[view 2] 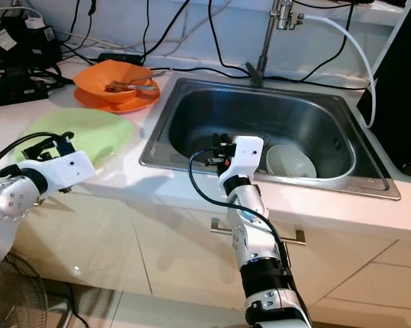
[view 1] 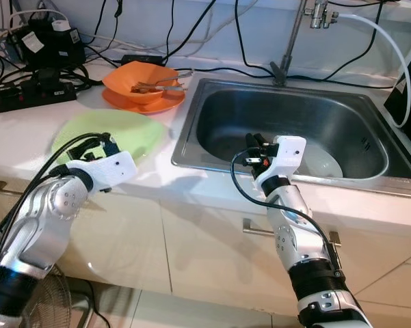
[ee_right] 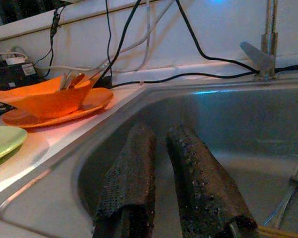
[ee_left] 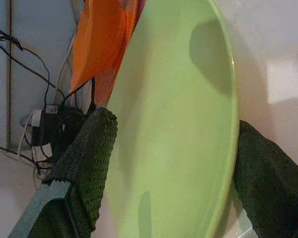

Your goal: Kitchen organization

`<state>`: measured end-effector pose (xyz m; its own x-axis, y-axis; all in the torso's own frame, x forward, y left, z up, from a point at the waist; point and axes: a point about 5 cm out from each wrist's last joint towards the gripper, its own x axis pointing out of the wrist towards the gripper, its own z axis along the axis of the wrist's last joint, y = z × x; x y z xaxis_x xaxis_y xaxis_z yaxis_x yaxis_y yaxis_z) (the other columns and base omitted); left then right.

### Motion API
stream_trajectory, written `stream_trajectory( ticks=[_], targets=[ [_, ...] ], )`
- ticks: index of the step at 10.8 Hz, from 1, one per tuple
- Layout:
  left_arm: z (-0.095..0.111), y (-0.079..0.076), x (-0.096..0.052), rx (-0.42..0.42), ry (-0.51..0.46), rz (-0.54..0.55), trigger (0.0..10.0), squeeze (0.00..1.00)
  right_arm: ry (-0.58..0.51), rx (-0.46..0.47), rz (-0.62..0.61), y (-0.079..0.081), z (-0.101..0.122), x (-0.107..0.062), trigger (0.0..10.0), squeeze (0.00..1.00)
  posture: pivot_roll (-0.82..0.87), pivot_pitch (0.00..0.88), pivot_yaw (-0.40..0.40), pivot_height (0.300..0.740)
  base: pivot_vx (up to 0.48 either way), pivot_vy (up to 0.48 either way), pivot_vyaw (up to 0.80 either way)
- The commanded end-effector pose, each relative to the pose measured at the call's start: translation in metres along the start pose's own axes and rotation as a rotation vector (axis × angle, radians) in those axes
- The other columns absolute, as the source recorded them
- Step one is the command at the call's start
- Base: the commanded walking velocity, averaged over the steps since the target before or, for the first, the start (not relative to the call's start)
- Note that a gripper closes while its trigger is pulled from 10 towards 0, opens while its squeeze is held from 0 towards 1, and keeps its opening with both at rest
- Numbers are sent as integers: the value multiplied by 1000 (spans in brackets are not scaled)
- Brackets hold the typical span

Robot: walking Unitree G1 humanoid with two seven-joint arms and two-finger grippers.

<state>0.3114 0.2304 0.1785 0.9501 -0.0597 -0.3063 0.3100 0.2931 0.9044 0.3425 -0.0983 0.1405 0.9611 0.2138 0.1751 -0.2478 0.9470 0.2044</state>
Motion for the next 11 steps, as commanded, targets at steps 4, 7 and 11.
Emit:
stream_trajectory(
  ticks=[4,7,11],
  targets=[
    [-14,-29,7,4,93,-123,0,0,-10,19,-18,-4,3,3,10000,0,239,5,-21,740,0,0,0],
    [-12,-32,7,11,85,-140,0,0,-8,22,-16,-2,3,3,10000,0,239,1,-21,740,0,0,0],
    [-8,-36,8,-1,76,-154,0,0,-6,19,-23,-5,3,3,10000,0,234,9,-27,740,0,0,0]
  ],
)
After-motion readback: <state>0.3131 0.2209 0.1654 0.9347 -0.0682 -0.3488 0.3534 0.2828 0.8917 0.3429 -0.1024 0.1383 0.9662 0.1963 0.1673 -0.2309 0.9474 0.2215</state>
